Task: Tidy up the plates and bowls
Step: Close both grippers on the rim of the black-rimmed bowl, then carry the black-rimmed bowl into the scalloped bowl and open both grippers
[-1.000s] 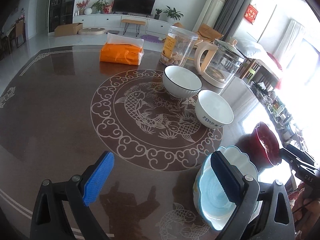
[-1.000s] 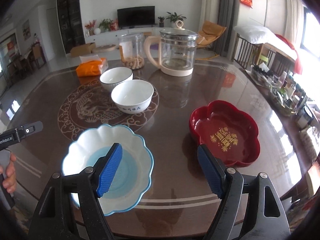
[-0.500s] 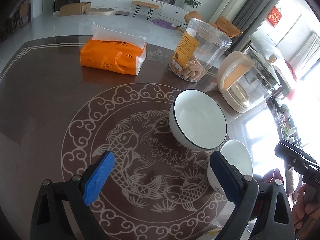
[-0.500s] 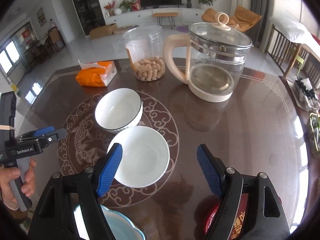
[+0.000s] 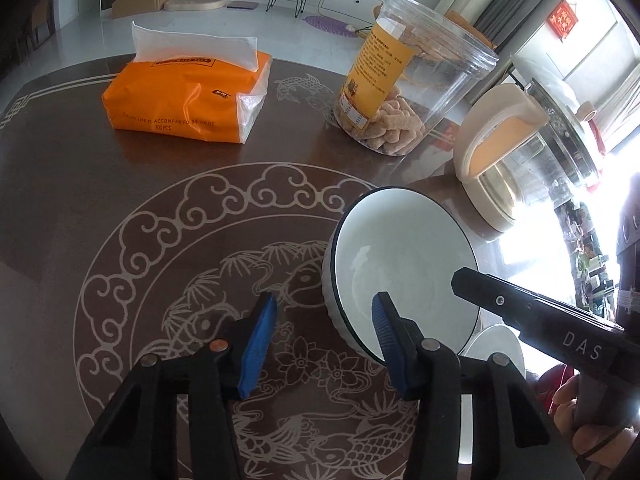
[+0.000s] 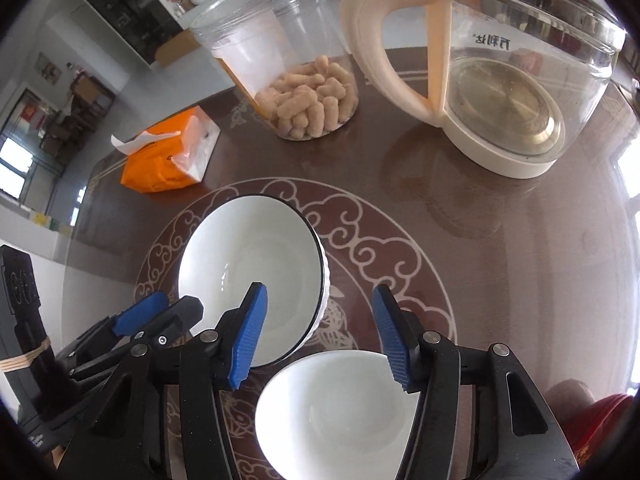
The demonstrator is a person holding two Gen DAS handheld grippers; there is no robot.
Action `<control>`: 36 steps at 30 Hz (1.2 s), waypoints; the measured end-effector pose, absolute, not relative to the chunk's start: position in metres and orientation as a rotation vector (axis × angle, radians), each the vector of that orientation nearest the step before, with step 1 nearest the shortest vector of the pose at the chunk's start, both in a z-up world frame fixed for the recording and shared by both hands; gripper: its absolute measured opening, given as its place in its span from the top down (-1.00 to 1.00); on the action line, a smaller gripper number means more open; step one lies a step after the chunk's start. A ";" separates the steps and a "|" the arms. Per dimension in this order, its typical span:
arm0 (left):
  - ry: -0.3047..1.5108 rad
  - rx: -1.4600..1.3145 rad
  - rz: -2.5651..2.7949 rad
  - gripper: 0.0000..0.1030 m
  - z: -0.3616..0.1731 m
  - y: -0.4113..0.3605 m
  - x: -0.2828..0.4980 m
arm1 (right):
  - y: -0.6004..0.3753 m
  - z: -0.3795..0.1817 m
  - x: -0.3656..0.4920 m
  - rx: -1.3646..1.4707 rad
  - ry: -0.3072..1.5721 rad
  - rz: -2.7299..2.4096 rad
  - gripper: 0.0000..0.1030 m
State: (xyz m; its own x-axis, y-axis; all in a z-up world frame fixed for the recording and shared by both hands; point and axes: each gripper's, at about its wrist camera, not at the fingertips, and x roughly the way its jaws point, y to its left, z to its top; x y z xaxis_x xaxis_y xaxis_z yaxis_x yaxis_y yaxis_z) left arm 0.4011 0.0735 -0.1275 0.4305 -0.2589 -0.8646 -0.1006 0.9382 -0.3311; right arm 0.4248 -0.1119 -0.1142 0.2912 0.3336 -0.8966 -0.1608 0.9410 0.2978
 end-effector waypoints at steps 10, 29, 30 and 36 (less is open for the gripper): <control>1.086 -0.283 -0.128 0.67 -0.124 0.059 0.406 | -0.103 -0.128 0.436 0.133 1.240 0.330 0.78; 0.882 -0.195 -0.303 0.66 -0.012 0.030 0.236 | -0.149 -0.017 0.277 0.214 1.033 0.353 0.77; 0.888 -0.196 -0.315 0.66 -0.014 0.028 0.222 | -0.152 -0.016 0.262 0.219 1.036 0.346 0.76; 0.954 -0.190 -0.361 0.67 -0.048 0.005 0.158 | -0.173 -0.033 0.179 0.234 1.084 0.279 0.73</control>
